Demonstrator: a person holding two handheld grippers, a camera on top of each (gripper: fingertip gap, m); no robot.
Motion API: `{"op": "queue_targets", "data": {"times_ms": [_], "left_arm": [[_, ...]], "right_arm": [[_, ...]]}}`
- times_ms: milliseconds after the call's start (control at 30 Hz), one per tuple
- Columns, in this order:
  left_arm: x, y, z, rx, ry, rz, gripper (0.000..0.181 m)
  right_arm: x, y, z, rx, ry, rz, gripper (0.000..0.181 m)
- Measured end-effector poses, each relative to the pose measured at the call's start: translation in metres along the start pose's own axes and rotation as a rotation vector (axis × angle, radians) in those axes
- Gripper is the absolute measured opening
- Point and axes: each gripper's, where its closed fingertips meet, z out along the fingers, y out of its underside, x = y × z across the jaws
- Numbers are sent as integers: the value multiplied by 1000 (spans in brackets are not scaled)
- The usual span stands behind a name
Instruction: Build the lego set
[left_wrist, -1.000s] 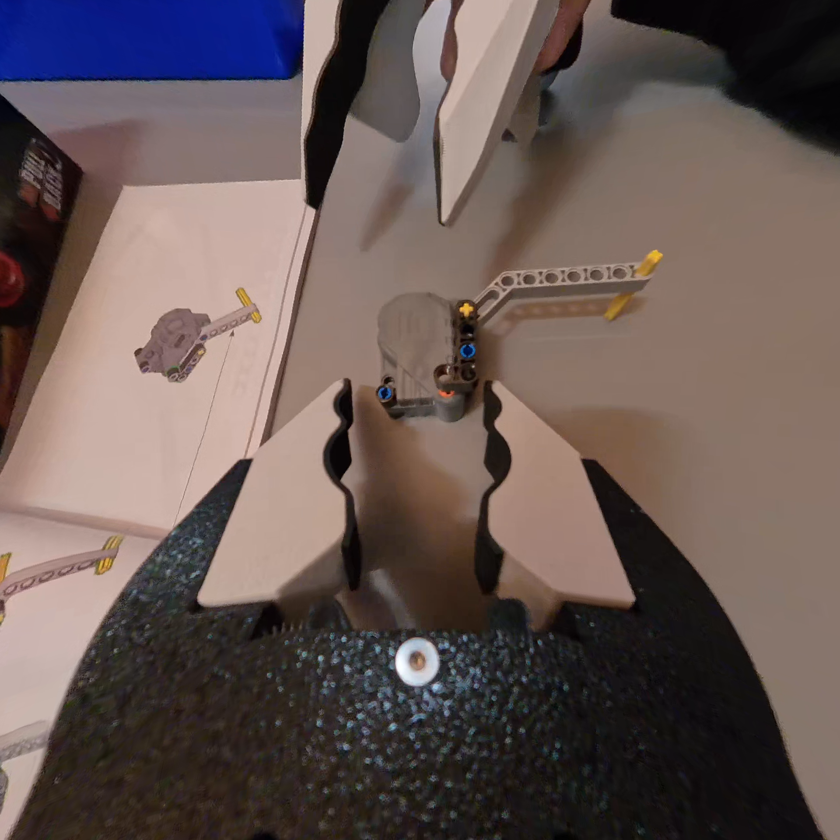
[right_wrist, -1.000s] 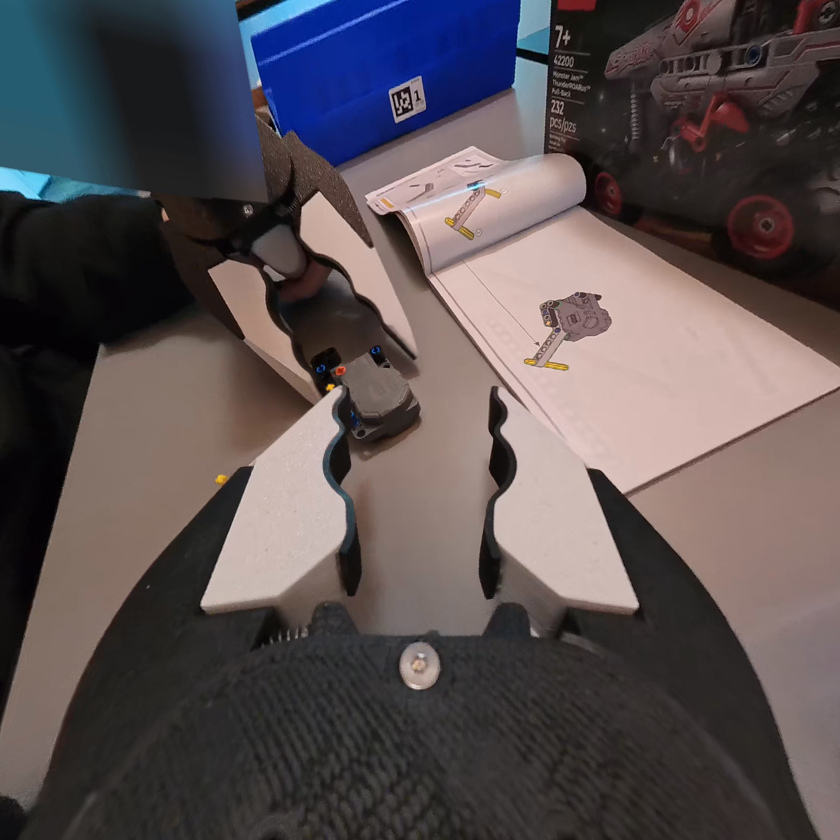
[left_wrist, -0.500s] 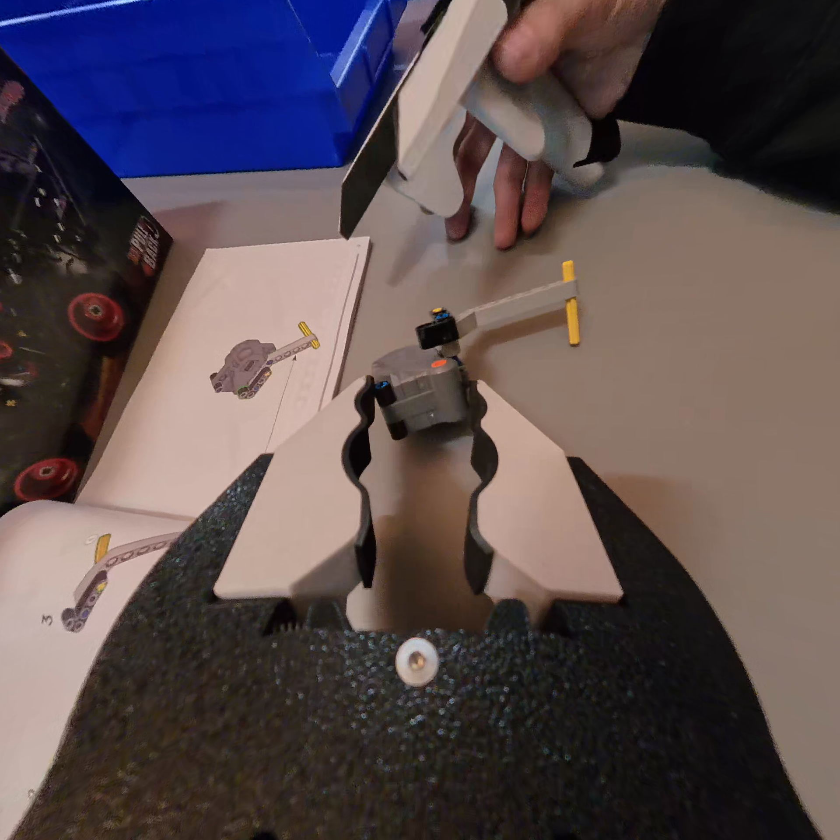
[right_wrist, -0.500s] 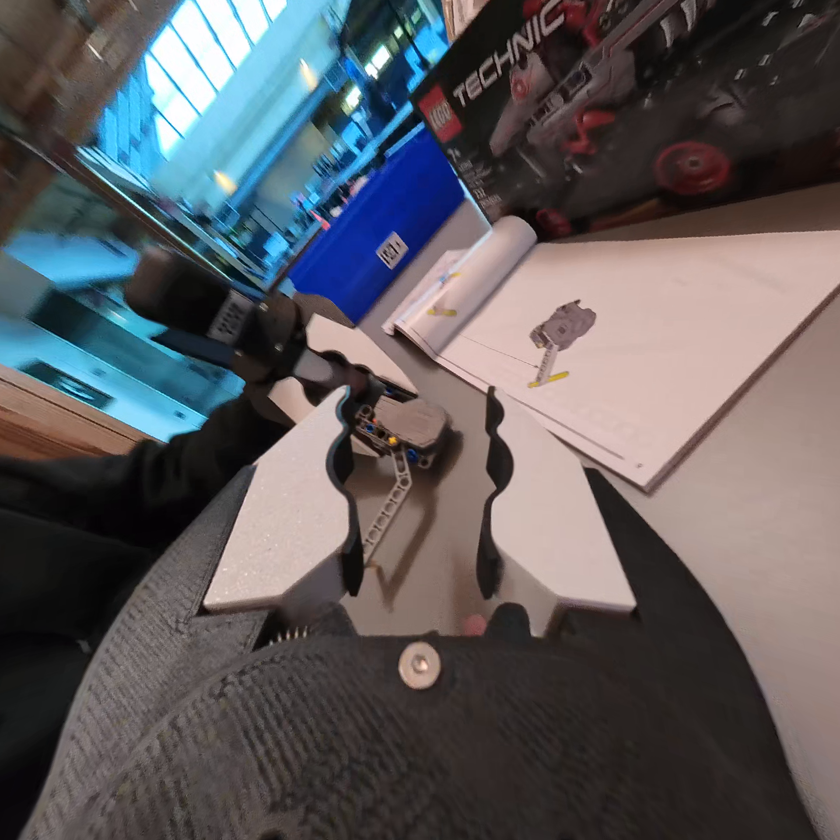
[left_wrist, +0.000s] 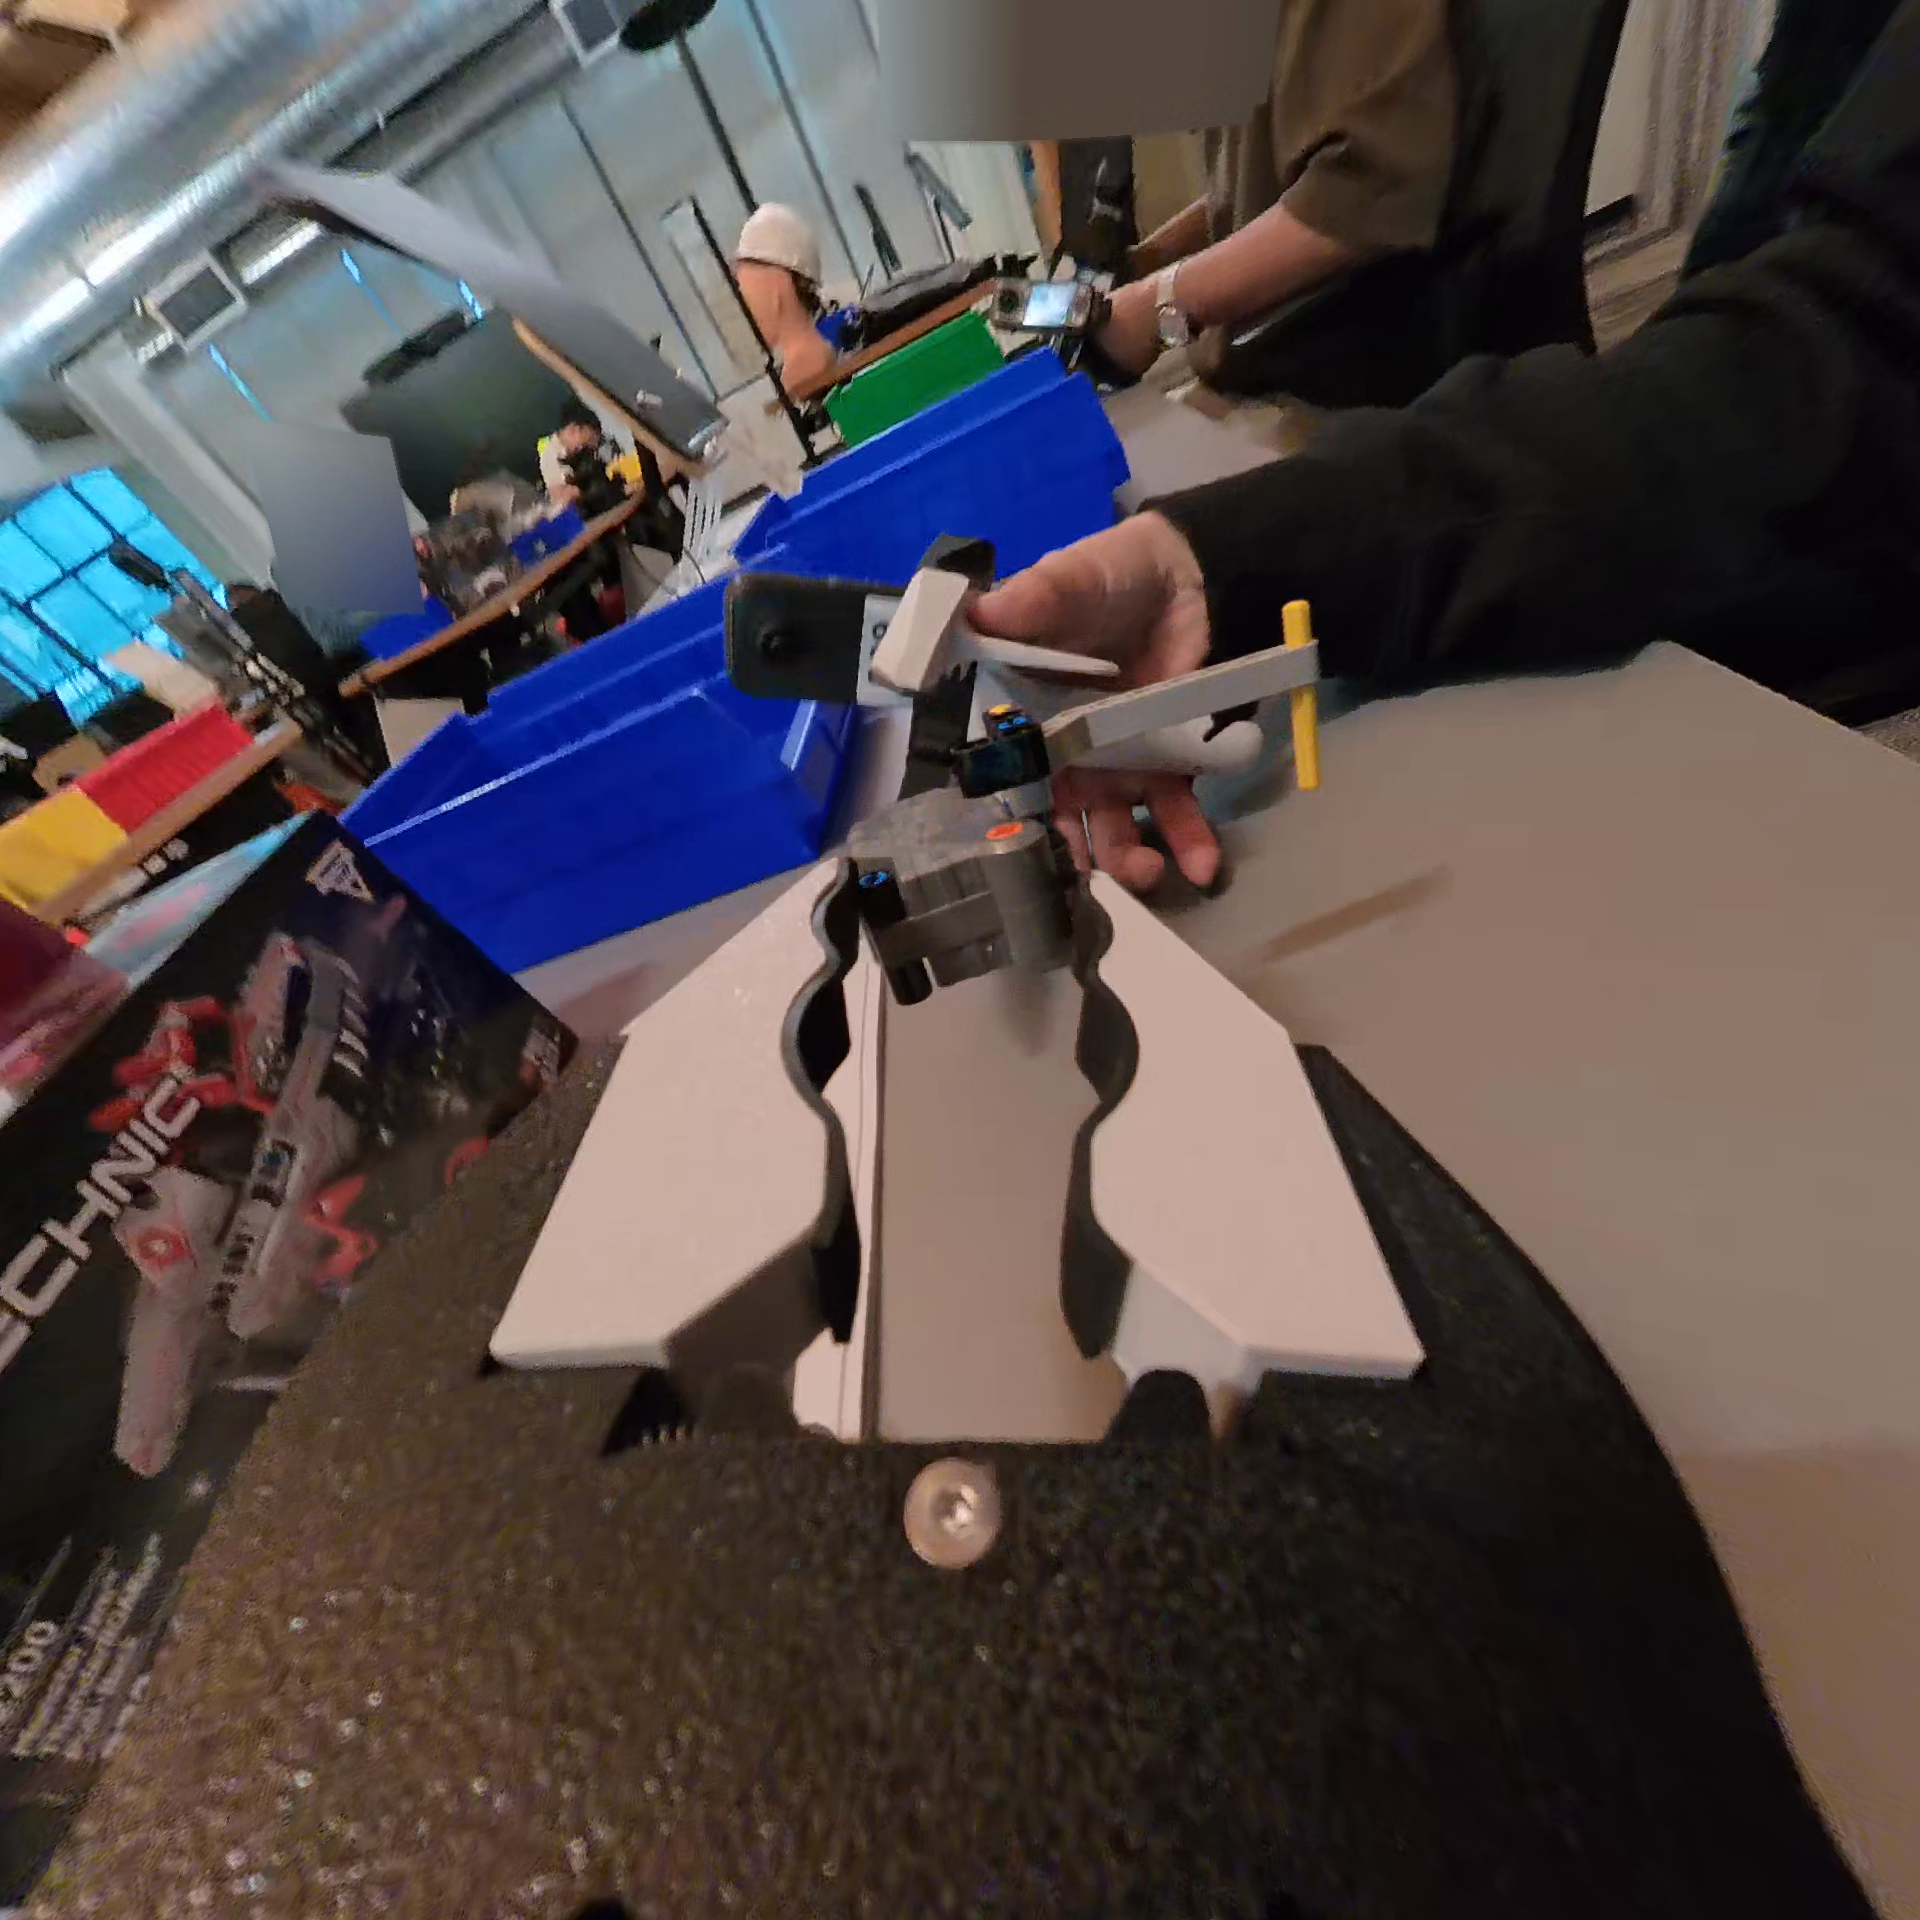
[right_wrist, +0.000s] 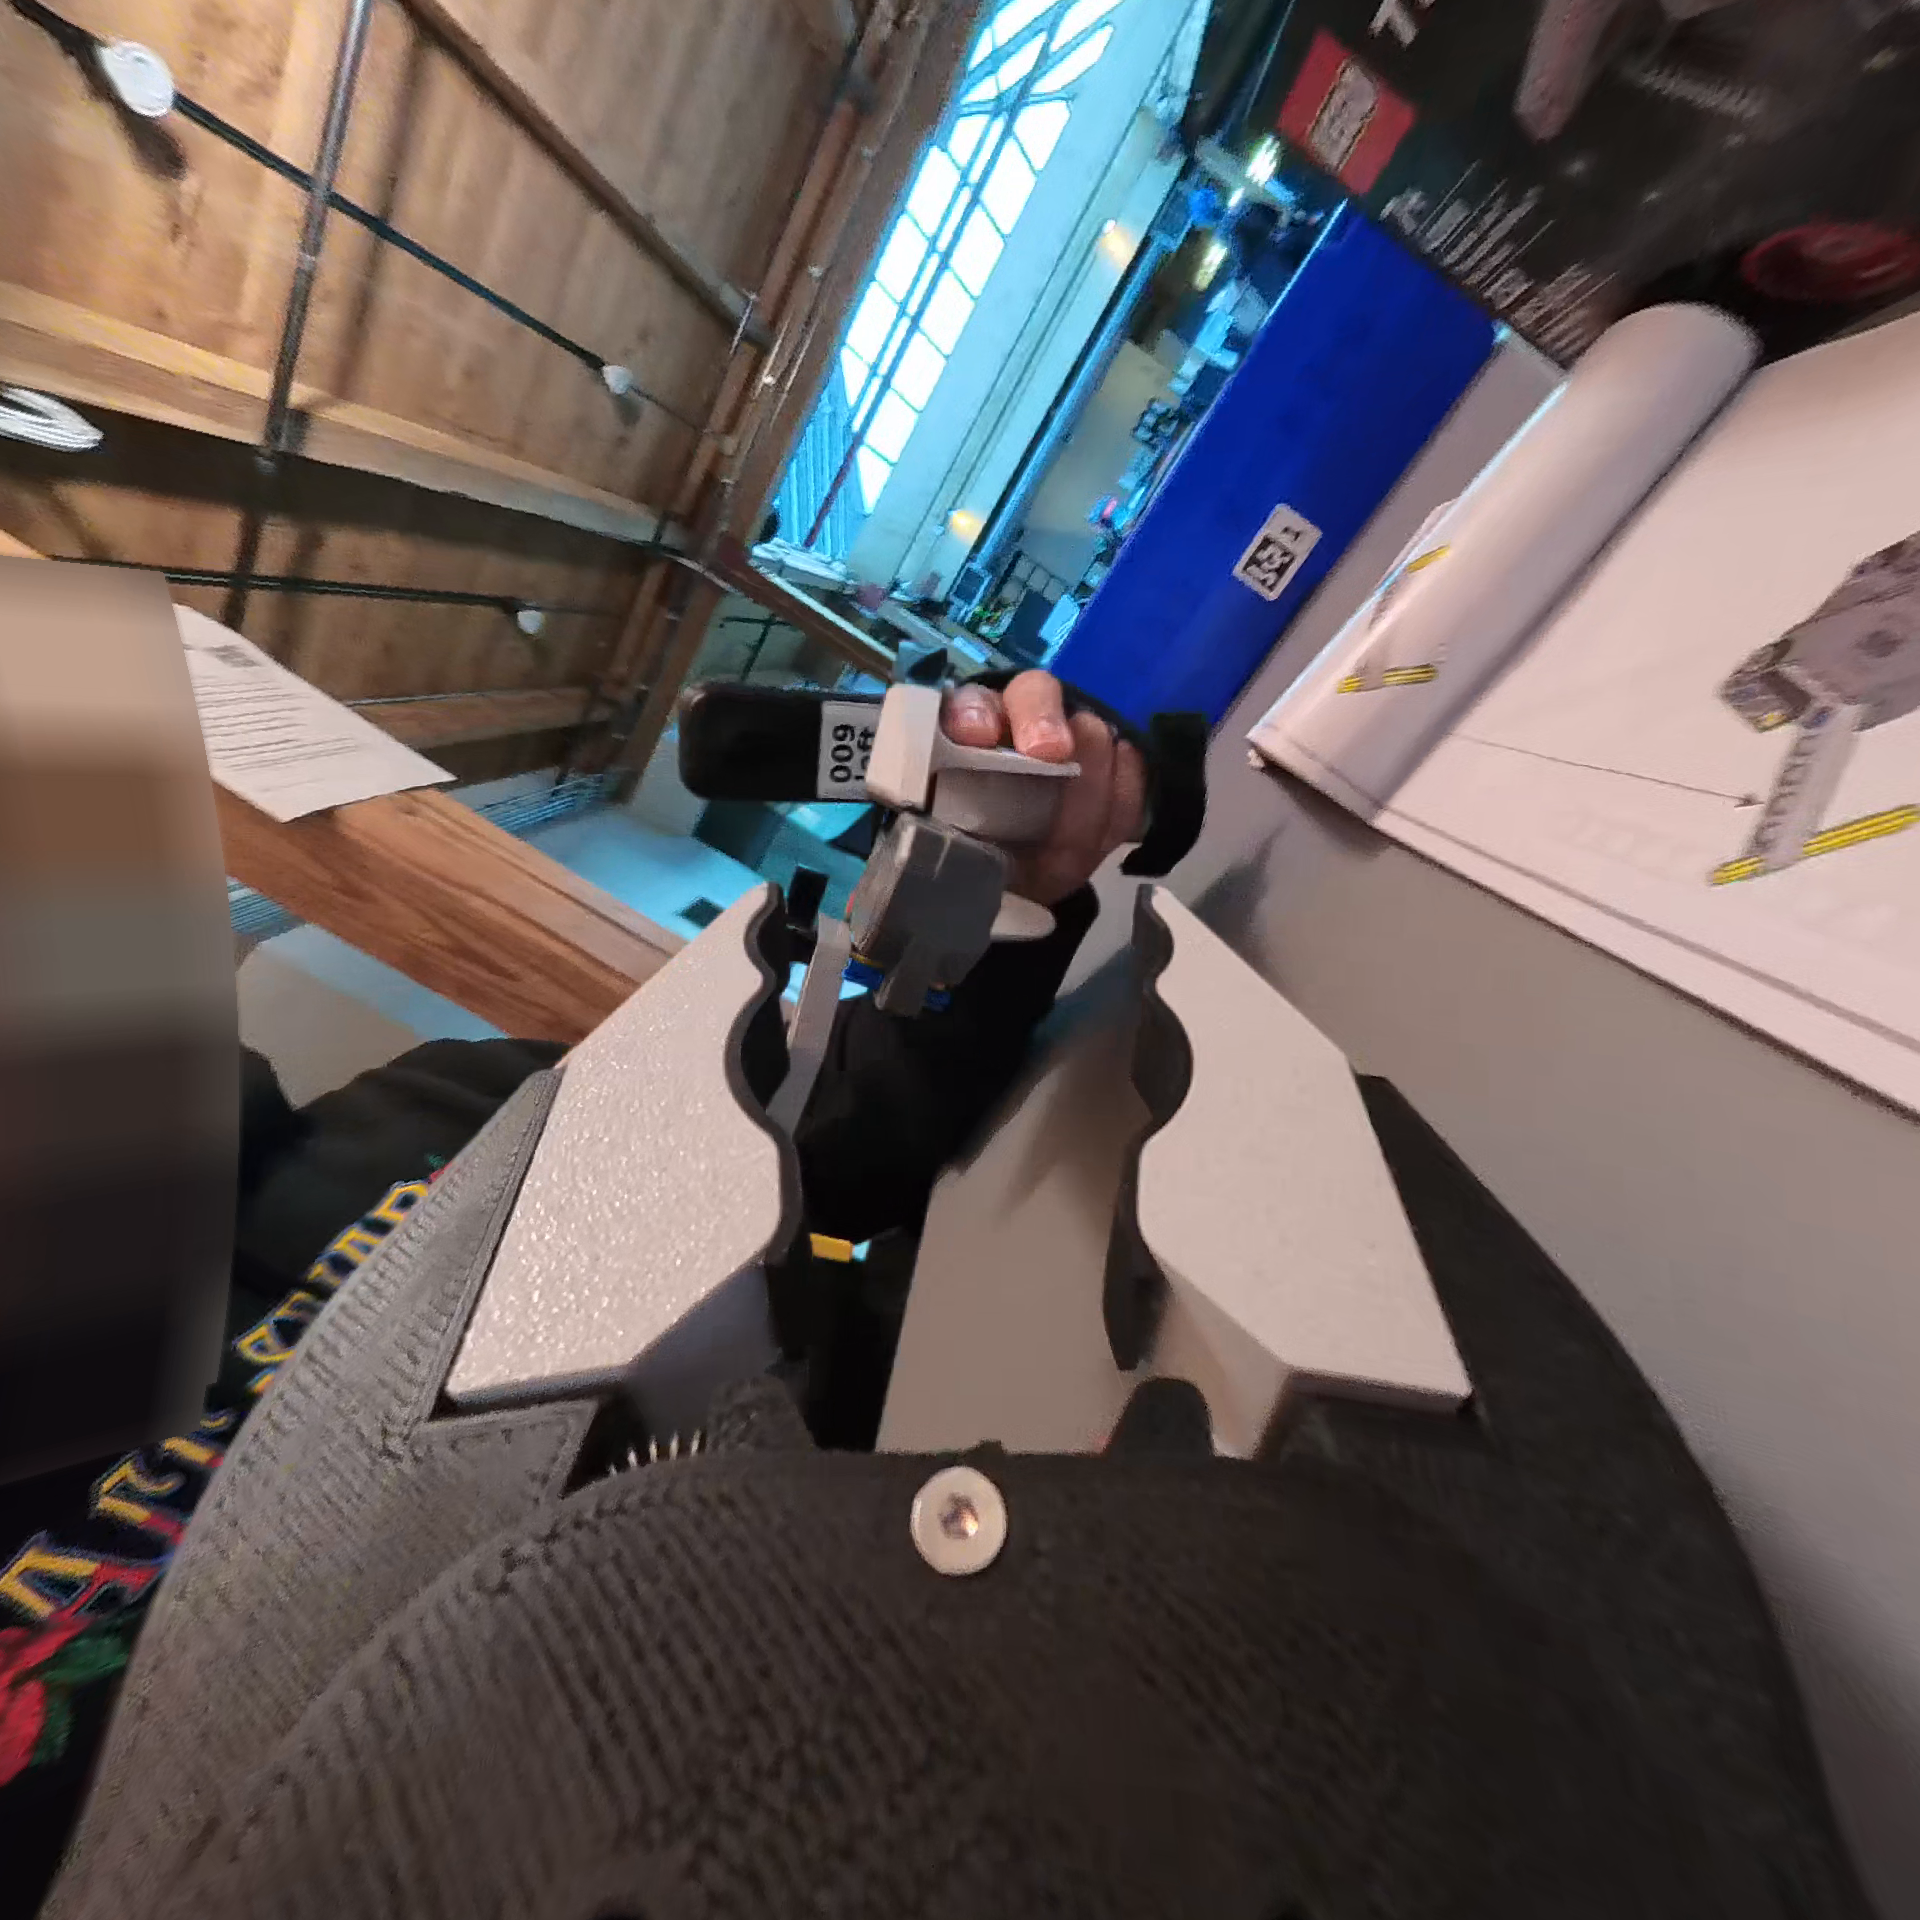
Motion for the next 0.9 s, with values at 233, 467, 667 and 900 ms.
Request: {"op": "queue_targets", "data": {"times_ms": [233, 467, 667, 900], "left_arm": [[9, -10, 0, -2, 36, 103, 38], [12, -3, 0, -40, 38, 144, 38], [7, 4, -2, -48, 14, 127, 38], [-4, 17, -7, -93, -42, 100, 39]], "right_arm": [[-5, 21, 17, -100, -87, 73, 62], [-15, 28, 23, -135, -198, 170, 26], [-7, 22, 27, -97, -168, 205, 25], [5, 12, 32, -6, -93, 196, 24]]}}
